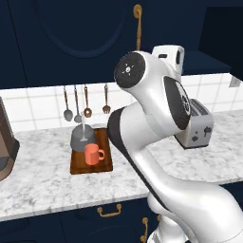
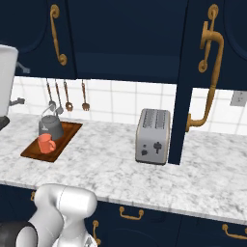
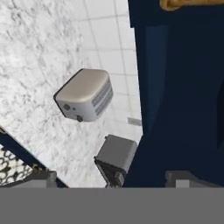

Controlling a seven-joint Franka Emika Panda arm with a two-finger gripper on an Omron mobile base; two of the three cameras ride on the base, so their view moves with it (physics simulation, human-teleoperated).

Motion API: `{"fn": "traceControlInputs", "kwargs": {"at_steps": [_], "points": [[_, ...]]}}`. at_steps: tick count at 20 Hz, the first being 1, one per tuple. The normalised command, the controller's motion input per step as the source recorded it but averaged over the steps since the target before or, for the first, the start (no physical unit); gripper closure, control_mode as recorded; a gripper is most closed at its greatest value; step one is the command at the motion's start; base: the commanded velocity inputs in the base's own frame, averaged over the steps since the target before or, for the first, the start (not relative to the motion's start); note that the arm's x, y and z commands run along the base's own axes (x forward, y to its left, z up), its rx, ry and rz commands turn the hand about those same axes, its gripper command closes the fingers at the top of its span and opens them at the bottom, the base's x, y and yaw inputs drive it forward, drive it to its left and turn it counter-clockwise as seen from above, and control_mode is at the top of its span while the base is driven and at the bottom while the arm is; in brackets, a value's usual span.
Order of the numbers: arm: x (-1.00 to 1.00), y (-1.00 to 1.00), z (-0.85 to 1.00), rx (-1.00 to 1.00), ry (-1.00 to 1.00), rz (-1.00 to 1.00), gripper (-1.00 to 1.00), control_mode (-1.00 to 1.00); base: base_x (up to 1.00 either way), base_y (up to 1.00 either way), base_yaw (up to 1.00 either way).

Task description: Pick the kettle from the counter and place it on the tray. Then pick the mug from the cabinet and place it on the tray. Then close the cabinet doors.

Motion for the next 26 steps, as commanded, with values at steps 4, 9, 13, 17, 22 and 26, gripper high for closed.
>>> {"fn": "traceControlInputs", "kwargs": {"at_steps": [4,9,13,17,22,26], "points": [[-0.30,-0.72,-0.06,0.00,0.17,-0.22,-1.00,-1.00,0.00,0.00,0.00],[-0.31,-0.75,-0.05,0.01,0.06,-0.28,-1.00,-1.00,0.00,0.00,0.00],[-0.25,-0.80,-0.08,0.00,0.00,-0.33,-1.00,-1.00,0.00,0.00,0.00],[-0.15,-0.88,-0.13,-0.02,0.00,-0.13,-1.00,-1.00,0.00,0.00,0.00],[-0.33,-0.92,-0.24,-0.08,-0.13,0.00,-1.00,-1.00,0.00,0.00,0.00],[-0.42,-0.79,-0.41,-0.19,-0.14,0.00,-1.00,-1.00,0.00,0.00,0.00]]}}
